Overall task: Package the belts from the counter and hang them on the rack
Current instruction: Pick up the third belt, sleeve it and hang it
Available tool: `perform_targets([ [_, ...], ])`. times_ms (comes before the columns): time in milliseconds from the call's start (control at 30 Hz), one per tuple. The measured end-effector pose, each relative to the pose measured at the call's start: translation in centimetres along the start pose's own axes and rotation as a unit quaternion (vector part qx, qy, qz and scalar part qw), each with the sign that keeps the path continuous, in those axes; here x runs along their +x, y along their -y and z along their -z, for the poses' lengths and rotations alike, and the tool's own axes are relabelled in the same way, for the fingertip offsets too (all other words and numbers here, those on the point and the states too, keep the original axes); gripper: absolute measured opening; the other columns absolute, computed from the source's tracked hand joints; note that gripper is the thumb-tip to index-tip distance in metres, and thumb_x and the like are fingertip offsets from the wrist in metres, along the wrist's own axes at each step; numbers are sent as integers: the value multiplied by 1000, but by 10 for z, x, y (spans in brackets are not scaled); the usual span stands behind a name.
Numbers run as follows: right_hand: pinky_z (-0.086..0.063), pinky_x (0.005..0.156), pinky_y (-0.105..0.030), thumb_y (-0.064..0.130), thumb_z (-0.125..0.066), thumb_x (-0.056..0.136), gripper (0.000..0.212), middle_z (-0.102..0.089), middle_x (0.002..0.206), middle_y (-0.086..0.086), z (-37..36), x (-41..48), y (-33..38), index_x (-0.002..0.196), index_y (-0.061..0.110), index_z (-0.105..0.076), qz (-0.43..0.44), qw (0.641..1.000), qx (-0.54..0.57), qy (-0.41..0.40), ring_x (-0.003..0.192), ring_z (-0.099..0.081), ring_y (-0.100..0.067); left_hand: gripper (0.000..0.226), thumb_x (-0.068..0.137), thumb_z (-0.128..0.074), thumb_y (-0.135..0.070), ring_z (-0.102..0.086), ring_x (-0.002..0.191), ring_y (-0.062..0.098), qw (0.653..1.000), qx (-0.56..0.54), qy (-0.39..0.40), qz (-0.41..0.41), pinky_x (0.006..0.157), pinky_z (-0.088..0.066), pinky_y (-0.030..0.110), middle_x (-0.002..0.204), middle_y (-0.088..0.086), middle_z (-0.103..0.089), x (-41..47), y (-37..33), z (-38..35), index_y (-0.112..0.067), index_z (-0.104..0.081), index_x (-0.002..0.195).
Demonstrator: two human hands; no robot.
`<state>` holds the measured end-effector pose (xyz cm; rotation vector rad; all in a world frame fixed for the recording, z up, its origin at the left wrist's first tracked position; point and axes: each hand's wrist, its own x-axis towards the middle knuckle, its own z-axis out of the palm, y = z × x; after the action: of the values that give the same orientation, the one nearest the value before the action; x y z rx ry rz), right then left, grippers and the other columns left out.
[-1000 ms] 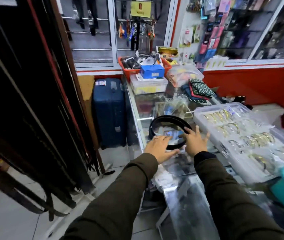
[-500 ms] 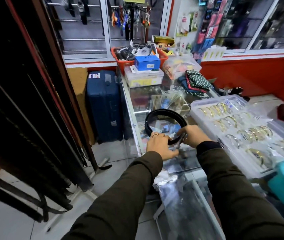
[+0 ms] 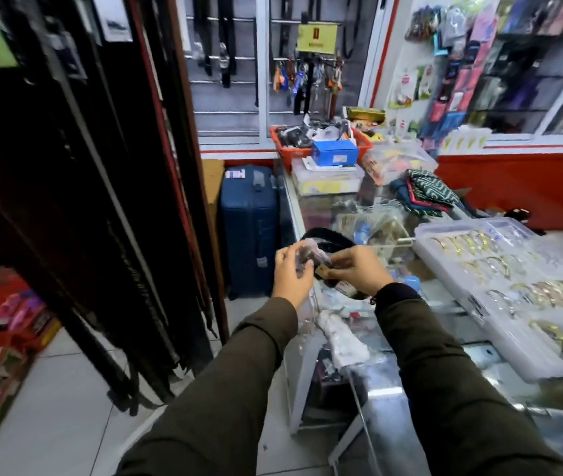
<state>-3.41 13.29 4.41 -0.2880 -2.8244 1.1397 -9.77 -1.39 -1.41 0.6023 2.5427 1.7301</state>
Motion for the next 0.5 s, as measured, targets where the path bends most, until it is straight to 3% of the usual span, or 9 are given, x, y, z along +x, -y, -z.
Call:
perform_targets([
  [100, -47, 72, -27, 19, -81, 82, 26, -77, 89, -21, -4, 3, 39, 96, -2, -79, 32, 997, 74, 5, 81, -63, -10, 33, 94, -66, -16, -62, 99, 23, 988, -118, -101, 27, 85, -48, 24, 121, 14, -61, -2, -10, 31, -11, -59, 126],
  [167, -48, 76, -31, 20, -83, 81, 33, -76, 94, -18, -8, 3, 59, 102, -4, -77, 29, 991, 128, 9, 85, -65, -13, 19, 90, -73, -20, -67, 92, 31, 975, -174, -131, 47, 82, -56, 37, 104, 17, -69, -4, -16, 54, -11, -66, 105],
  [233, -51, 76, -31, 18, -84, 80, 41, -75, 107, -23, -11, 3, 75, 110, -7, -72, 17, 983, 184, 8, 94, -67, -21, 20, 85, -77, -25, -70, 85, 31, 974, -173, -136, 47, 79, -58, 43, 91, 16, -72, -4, -20, 75, -8, -69, 90],
  [367, -56, 59, -22, 18, -85, 78, 40, -76, 110, -18, -23, -7, 104, 111, -1, -70, 26, 959, 283, 0, 91, -75, -22, 35, 82, -81, -29, -65, 82, 15, 980, -147, -136, 18, 78, -51, 29, 93, 13, -75, -11, -36, 122, 1, -75, 99],
  [500, -64, 81, -35, 29, -83, 81, 36, -75, 106, -5, -25, -18, 133, 107, 6, -74, 75, 957, 281, 9, 96, -72, -11, 30, 83, -80, -31, -61, 78, 10, 979, -139, -145, -39, 74, -49, 21, 83, 2, -71, -14, -69, 165, -3, -75, 93],
])
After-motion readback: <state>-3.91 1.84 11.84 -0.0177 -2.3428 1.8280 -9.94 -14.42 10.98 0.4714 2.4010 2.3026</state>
